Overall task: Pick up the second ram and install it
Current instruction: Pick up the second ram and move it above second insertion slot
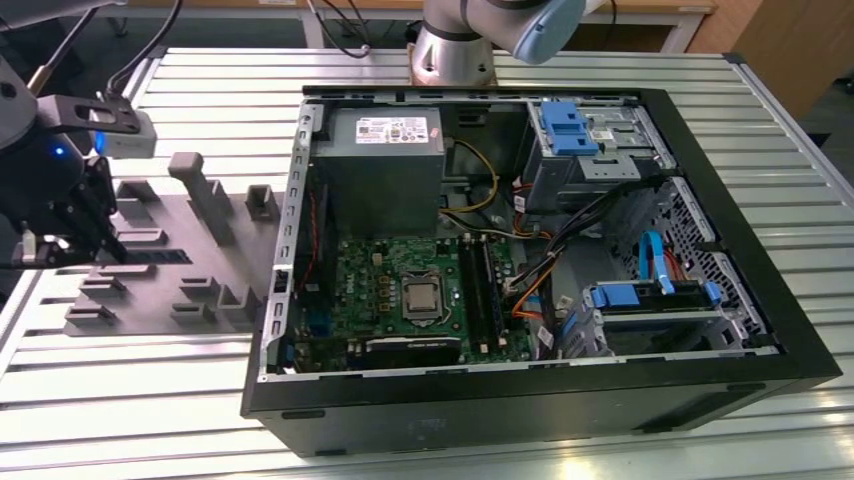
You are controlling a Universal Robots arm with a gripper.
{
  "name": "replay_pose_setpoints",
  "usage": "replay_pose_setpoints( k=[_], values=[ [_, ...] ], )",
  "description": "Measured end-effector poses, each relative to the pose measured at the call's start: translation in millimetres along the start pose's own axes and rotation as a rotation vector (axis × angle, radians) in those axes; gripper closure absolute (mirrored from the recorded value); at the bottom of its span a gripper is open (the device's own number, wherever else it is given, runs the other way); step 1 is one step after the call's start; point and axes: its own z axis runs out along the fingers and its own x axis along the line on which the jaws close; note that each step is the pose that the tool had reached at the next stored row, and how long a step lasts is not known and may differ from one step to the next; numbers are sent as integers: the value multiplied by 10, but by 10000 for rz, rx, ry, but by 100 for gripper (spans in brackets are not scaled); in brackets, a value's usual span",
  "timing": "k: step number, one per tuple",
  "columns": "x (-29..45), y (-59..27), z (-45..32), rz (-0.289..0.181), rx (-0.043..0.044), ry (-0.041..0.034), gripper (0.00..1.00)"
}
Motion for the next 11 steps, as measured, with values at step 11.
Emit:
replay_pose_setpoints(
  k=[11],
  values=[
    [-1, 1, -35, 0, 0, 0, 86]
  ],
)
